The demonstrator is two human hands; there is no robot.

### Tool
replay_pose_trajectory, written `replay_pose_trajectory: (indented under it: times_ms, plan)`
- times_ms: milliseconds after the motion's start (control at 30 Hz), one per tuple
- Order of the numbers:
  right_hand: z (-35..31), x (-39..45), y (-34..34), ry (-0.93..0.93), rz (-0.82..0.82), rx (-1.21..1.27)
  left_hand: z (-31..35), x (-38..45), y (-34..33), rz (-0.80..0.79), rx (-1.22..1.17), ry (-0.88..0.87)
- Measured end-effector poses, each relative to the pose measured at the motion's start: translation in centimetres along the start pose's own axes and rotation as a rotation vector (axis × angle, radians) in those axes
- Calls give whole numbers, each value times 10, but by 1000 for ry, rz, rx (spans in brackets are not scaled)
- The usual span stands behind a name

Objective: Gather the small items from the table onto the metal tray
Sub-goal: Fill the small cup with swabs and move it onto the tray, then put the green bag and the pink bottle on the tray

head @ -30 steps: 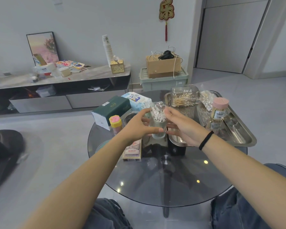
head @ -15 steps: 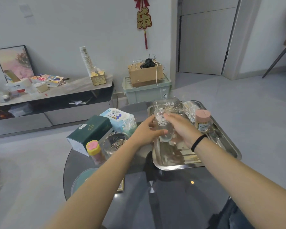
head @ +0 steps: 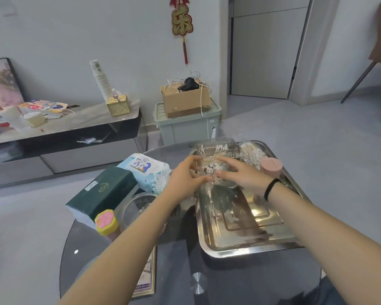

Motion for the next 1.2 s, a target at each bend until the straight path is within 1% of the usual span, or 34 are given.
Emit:
replay_pose_trajectory:
  times_ms: [67,100,200,300,367,433,533,600,667,833,967,1067,1200]
  plan:
    - [6,-1,2,-61,-102,128,0,0,4,-32,31,-34]
    - [8,-2,3,-63,-123,103,0,-2,3,-75,48,-48]
    - [10,-3,9,-38,-140,-139,0,-7,-6,-209,129,-84]
    - [13,-5,10,-42,-157,-238,4,-12,-16,-258,260,-141]
    - [19,-4,9,-39,-136,-238,9,-13,-18,-212,340,-170]
    - [23,-3,7,-20,-94,-200,9,-12,-17,-155,336,-160]
    - [22,-1,-1,8,-35,54,5,-11,-21,-123,306,-128]
    - [25,2,-5,22,16,128,1,-12,-24,-102,305,-107]
    - [25,5,-5,31,47,91,-1,-12,-25,-82,298,-88]
    - [21,5,-5,33,70,-14,-1,-12,-25,-92,332,-69]
    - [8,2,-5,93,157,-69,0,-16,-19,-84,314,-55]
    - [-8,-2,-9,183,220,-136,-1,-22,-4,17,301,-43]
    - [-18,-4,-35,226,128,-161,-10,-32,25,200,443,32]
Point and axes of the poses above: each hand's wrist, its own x-axis towards the middle knuckle, its own y-axis out of the back of the hand, z = x × y, the point moved 7 cm from there along x, towards the middle knuckle, and after that the axes turned 15 degrees about x, right-handed, at the moved point
